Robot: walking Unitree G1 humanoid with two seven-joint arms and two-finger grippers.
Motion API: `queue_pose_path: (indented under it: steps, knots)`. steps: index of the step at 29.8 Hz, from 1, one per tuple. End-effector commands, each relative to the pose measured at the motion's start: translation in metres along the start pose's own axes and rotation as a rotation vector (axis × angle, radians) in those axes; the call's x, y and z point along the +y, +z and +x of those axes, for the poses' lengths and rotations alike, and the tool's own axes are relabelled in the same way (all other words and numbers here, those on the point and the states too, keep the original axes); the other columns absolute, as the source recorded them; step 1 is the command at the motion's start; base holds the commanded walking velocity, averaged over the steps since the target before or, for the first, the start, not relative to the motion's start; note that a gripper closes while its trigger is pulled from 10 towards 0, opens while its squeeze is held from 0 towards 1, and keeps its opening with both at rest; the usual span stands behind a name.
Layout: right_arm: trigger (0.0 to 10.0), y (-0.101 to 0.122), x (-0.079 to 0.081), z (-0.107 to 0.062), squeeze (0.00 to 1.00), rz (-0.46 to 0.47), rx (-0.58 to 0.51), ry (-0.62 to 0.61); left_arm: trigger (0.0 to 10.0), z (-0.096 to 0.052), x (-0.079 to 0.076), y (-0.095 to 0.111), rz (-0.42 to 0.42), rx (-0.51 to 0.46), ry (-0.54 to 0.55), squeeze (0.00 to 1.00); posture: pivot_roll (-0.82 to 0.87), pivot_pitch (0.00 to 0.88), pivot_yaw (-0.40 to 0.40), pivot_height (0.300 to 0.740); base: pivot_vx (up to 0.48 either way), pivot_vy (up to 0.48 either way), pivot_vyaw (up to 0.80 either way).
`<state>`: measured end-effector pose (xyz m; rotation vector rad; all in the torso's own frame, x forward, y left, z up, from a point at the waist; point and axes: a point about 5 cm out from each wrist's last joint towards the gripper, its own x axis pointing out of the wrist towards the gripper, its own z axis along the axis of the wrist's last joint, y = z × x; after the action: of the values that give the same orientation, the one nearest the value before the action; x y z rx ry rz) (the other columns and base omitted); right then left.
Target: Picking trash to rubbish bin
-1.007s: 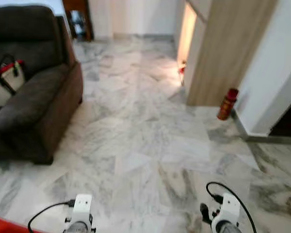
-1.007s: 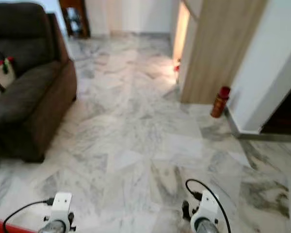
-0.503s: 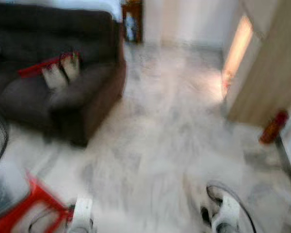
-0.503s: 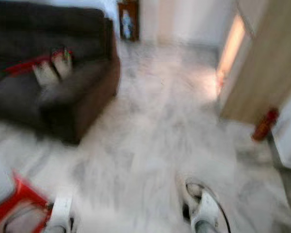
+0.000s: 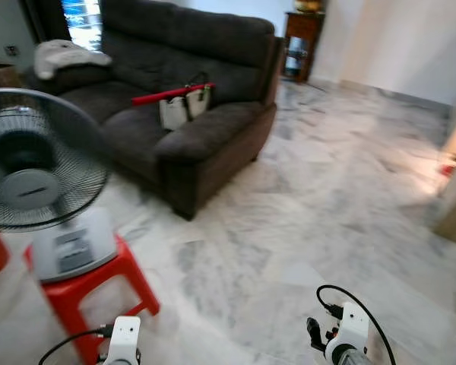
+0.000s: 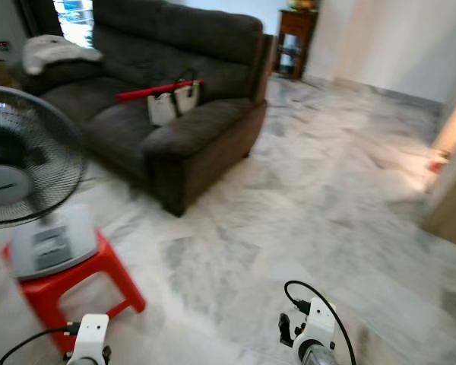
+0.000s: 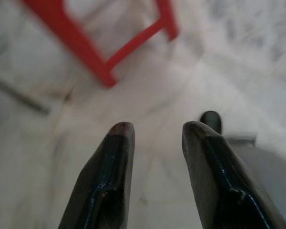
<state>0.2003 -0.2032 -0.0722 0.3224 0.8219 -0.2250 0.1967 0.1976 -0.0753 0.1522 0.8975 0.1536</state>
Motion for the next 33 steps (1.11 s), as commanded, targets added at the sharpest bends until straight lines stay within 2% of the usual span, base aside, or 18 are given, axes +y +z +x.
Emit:
queue_pose_path:
  steps: [1,9,17,33]
  knots:
    - [10.0,0.002,0.0,0.0,0.0,-0.004,-0.009,-0.001,10.0,0.0,0.001,-0.003,0.007,0.016,0.003,0.0,0.01,0.006,-0.02,0.74,0.0,0.0,0.8]
    - [10.0,0.001,0.0,0.0,0.0,0.006,-0.014,0.001,10.0,-0.001,-0.001,-0.006,0.005,0.022,-0.002,0.0,0.01,0.063,-0.02,0.74,0.0,0.0,0.8]
    - [10.0,-0.009,-0.005,-0.003,0.0,-0.012,0.01,0.003,10.0,-0.005,-0.001,-0.02,0.005,0.045,0.0,0.0,0.01,0.133,-0.027,0.74,0.0,0.0,0.8]
    - [10.0,-0.02,-0.02,-0.009,0.0,-0.039,0.023,-0.003,10.0,-0.011,-0.005,-0.041,0.002,0.078,-0.002,0.0,0.0,0.178,-0.056,0.74,0.0,0.0,0.8]
